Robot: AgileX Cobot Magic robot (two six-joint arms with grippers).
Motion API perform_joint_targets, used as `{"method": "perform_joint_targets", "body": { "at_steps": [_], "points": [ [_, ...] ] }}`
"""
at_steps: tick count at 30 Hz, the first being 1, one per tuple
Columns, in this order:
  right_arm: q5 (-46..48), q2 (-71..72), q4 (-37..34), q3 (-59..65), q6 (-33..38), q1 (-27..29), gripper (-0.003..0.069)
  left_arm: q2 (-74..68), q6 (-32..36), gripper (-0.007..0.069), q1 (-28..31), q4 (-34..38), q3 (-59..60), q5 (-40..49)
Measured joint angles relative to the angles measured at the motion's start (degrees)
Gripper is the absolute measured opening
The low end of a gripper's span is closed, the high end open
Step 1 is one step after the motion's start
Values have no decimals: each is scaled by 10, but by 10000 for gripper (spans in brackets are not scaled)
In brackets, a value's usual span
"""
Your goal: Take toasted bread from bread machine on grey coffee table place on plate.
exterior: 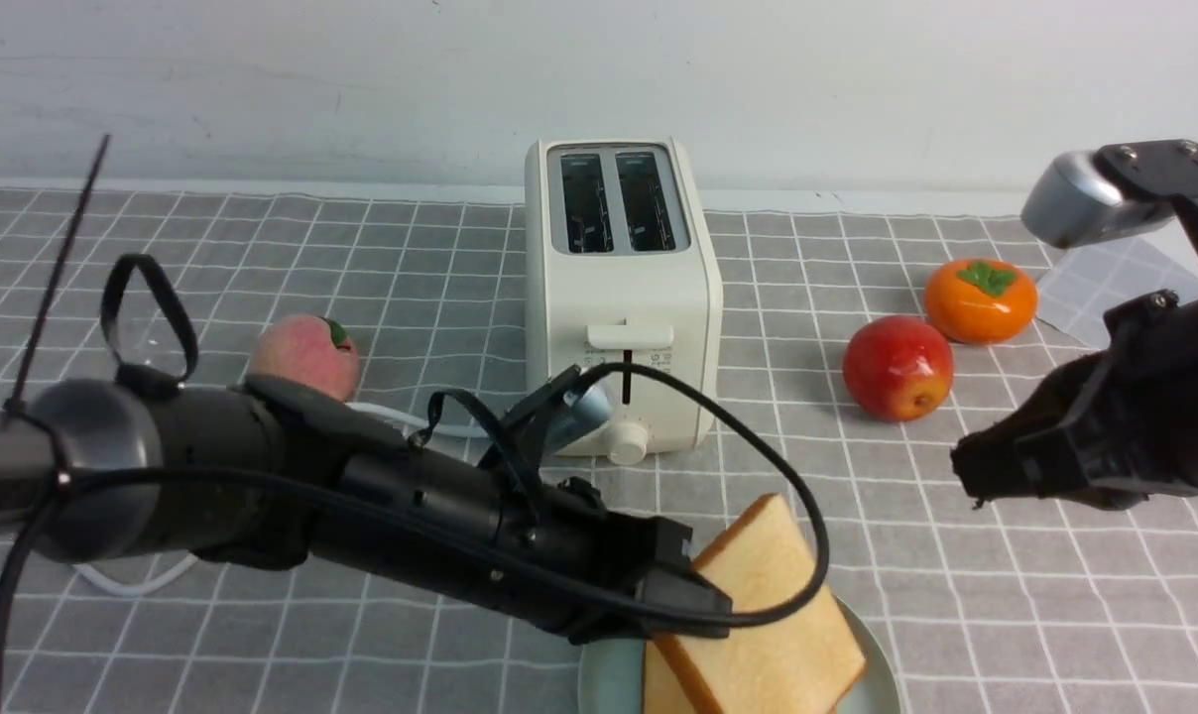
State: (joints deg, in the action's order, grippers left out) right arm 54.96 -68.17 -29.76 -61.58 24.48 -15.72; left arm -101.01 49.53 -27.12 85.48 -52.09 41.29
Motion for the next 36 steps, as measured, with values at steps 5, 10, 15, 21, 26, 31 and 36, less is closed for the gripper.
{"method": "perform_joint_targets", "body": {
  "at_steps": [5, 10, 15, 21, 26, 31, 36],
  "points": [
    [0, 0, 0, 0, 0, 0, -17, -18, -55, 113, 0, 1, 0, -36],
    [0, 0, -11, 0, 0, 0, -16, -18, -67, 279, 0, -7, 0, -48],
    [-2, 0, -12, 0, 0, 0, -15, -8, -68, 557, 0, -39, 0, -50],
    [-21, 0, -13, 0, 0, 0, -11, 56, -129, 659, 0, -151, 0, -49],
    [-26, 0, -13, 0, 0, 0, -8, 126, -305, 633, 0, -342, 0, -63],
    [-30, 0, -4, 0, -7, 0, -8, 181, -545, 579, 0, -576, 0, -77],
    [-37, 0, 4, 0, -59, 0, -2, 227, -669, 538, 0, -715, 1, -48]
  ]
}}
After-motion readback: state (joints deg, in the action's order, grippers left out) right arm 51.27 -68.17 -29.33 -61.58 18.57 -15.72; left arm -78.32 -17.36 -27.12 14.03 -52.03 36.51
